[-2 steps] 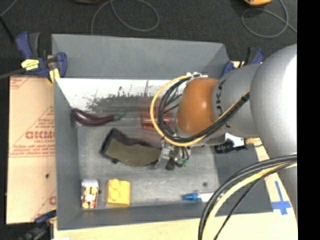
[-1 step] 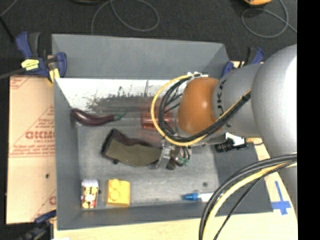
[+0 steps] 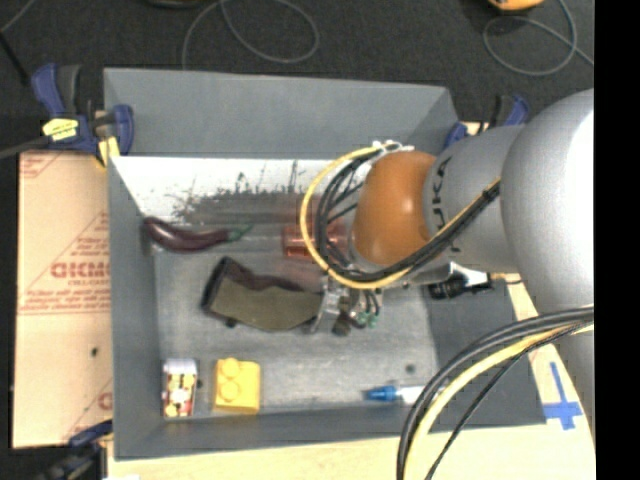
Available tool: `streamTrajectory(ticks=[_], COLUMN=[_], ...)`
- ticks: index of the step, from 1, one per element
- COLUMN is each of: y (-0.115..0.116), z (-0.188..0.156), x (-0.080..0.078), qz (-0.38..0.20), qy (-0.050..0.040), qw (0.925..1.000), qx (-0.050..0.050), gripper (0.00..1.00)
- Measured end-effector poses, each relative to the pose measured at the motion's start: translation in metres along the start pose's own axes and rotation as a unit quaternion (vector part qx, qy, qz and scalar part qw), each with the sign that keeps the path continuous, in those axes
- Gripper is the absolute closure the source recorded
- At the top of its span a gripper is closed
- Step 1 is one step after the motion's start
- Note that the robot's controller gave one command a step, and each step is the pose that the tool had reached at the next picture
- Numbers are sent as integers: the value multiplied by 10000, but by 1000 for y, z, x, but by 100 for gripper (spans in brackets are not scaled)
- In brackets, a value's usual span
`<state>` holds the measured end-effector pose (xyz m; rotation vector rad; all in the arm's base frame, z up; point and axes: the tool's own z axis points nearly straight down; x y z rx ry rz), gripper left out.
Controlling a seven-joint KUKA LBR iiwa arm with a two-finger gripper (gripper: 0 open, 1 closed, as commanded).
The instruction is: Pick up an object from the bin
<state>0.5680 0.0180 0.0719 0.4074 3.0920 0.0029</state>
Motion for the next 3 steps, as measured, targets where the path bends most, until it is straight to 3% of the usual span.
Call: streamTrajectory(ticks=[1, 2, 3], y=[4, 3, 3], z=[0, -43, -105], x=[-9, -10, -14], qz=[-220, -285, -278], qy=[-23, 33, 0], qw=[9998, 9996, 9996], qx=[-4, 7, -1], gripper=[100, 100, 100])
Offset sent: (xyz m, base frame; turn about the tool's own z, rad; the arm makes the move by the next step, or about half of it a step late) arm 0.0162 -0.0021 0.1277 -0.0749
